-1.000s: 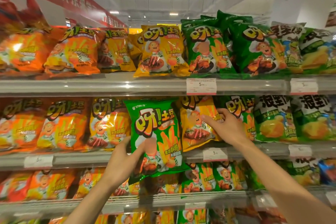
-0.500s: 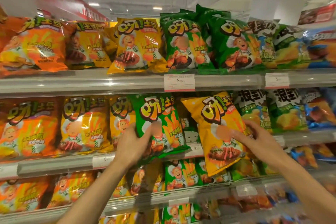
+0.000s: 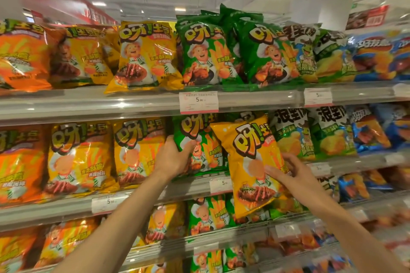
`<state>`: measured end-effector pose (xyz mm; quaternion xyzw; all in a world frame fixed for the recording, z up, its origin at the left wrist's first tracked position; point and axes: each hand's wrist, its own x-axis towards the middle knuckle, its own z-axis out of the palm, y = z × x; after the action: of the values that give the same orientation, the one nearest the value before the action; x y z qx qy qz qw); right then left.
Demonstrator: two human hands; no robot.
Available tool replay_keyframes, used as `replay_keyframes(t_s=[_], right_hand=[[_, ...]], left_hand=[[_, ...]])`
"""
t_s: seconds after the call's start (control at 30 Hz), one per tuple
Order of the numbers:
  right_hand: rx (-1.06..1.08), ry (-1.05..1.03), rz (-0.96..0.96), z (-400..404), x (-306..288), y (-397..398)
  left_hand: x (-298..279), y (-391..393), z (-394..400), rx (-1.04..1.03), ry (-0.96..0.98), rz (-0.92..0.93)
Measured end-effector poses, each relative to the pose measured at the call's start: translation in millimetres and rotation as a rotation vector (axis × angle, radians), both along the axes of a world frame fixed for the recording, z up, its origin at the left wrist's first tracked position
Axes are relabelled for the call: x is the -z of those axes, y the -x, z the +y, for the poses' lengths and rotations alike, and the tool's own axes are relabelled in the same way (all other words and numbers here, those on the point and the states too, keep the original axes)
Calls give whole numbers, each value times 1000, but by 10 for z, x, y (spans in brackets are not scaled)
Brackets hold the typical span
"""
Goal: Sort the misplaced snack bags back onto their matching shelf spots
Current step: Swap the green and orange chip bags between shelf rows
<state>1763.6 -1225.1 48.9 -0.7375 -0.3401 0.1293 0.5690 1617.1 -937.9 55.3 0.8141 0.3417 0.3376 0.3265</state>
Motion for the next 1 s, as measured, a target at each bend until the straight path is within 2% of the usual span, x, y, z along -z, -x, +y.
replay_keyframes(t_s=[0.13,0.4,0.53,0.67,0.73,0.9,1.0], right_hand=[[0,13,12,35,30,-12],[1,57,1,94,88,-1],[-14,70,16,76,127,29],[-27,73,26,76,127,126],[-43,68,28,86,130,196],[-96,55,40,177,116,416],[-131,26,39,292,118,590]], left_hand=[[59,61,10,43,4,15],[88,27,34,15,-49,201],[113,195,-113,22,-47,130],[179,477,-339,-19,-225,-35],[178,597,-526,34,-266,-78],[134,838,-1008,361,69,-5],[48,975,-1168,409,177,-37]])
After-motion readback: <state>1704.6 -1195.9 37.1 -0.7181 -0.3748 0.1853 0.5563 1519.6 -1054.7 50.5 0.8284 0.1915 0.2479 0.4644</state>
